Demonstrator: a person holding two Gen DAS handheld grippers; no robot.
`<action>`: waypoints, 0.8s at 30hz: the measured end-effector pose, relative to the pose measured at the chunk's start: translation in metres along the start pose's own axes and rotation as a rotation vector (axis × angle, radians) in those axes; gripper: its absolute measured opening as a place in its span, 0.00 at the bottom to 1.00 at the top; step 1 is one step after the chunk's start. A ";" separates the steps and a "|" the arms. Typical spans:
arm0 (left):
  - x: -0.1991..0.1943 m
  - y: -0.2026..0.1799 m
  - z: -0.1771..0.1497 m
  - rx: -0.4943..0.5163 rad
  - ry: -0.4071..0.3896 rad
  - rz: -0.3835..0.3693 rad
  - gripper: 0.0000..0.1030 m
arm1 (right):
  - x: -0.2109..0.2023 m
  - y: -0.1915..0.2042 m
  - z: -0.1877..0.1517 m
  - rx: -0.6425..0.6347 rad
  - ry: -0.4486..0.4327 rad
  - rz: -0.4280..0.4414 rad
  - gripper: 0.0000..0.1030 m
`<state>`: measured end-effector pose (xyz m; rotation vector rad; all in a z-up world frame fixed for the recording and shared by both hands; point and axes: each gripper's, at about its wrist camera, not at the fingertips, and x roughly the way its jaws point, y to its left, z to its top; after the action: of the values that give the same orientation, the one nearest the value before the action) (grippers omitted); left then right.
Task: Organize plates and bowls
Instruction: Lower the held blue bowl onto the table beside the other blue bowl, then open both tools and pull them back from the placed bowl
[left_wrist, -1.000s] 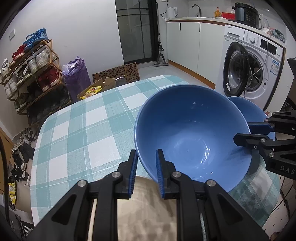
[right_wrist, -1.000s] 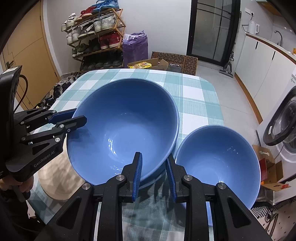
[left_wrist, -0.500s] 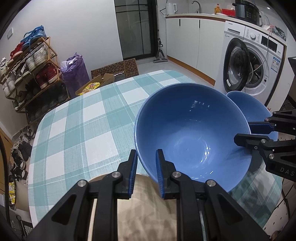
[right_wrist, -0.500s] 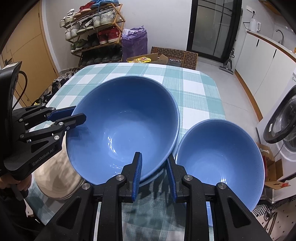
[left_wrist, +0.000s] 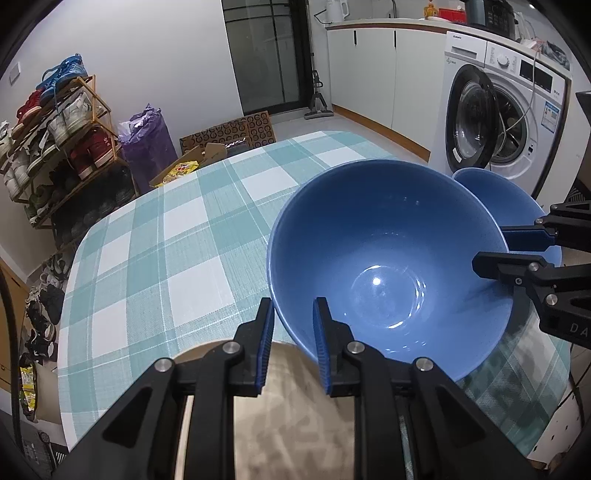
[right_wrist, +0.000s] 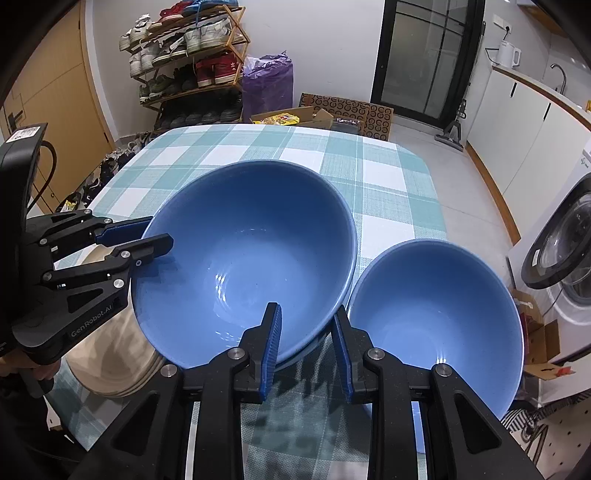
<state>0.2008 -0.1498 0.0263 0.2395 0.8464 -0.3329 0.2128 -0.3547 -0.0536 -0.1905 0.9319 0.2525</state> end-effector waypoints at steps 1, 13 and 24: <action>0.000 0.000 0.000 0.001 0.000 0.000 0.20 | 0.000 0.000 0.000 0.000 0.000 0.000 0.26; -0.002 0.000 0.000 0.004 -0.004 -0.005 0.22 | -0.001 0.001 0.000 -0.007 0.005 0.006 0.32; -0.016 -0.003 0.005 0.000 -0.044 -0.033 0.43 | -0.013 -0.010 0.000 0.023 -0.034 0.023 0.34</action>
<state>0.1939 -0.1509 0.0416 0.2175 0.8074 -0.3672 0.2086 -0.3661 -0.0427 -0.1541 0.9038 0.2653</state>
